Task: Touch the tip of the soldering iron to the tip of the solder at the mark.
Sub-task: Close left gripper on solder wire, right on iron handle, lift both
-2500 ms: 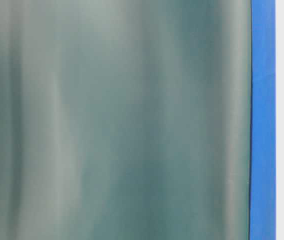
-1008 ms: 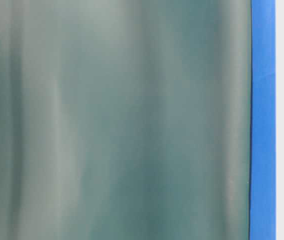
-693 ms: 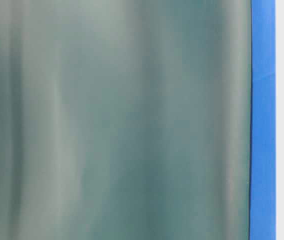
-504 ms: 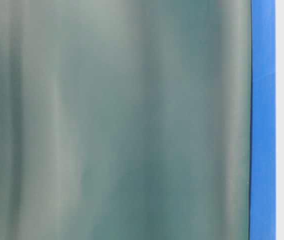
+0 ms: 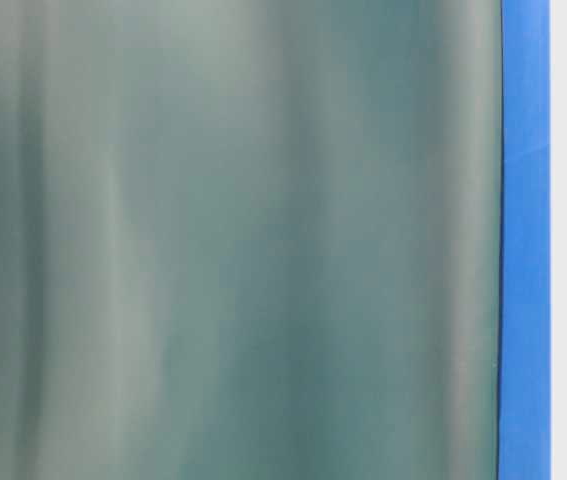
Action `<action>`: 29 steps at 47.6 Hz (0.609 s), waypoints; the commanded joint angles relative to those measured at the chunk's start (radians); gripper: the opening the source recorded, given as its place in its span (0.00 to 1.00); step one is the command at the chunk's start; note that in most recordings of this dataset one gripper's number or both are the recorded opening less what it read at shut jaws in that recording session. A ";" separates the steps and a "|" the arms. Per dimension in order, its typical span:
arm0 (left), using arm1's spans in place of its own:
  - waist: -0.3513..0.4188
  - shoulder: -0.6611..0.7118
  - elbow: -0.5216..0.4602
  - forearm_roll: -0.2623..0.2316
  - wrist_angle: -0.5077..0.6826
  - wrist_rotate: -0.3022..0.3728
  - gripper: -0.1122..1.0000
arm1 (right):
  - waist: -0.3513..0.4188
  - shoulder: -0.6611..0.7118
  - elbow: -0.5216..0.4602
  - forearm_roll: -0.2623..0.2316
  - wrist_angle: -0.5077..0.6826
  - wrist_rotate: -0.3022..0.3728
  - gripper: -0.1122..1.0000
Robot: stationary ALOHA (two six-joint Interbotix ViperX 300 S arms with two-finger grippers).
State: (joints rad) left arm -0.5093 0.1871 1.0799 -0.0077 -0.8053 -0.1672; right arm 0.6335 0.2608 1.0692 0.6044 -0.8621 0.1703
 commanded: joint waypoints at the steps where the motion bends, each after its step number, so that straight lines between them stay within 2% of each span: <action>1: 0.011 -0.009 -0.021 -0.003 0.034 0.002 0.23 | 0.002 -0.005 -0.009 -0.002 -0.003 -0.003 0.38; 5: 0.020 -0.006 -0.040 -0.002 0.084 0.002 0.13 | 0.003 -0.006 -0.008 -0.003 -0.003 -0.005 0.22; 7: 0.020 -0.005 -0.046 -0.002 0.109 0.002 0.12 | 0.002 -0.005 -0.009 -0.003 -0.003 -0.006 0.16; 29: 0.032 -0.044 -0.044 -0.003 0.169 0.000 0.13 | 0.002 -0.058 0.002 -0.003 0.002 -0.009 0.16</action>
State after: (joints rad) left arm -0.4832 0.1810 1.0339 -0.0077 -0.6427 -0.1672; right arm 0.6320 0.2470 1.0692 0.6044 -0.8621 0.1641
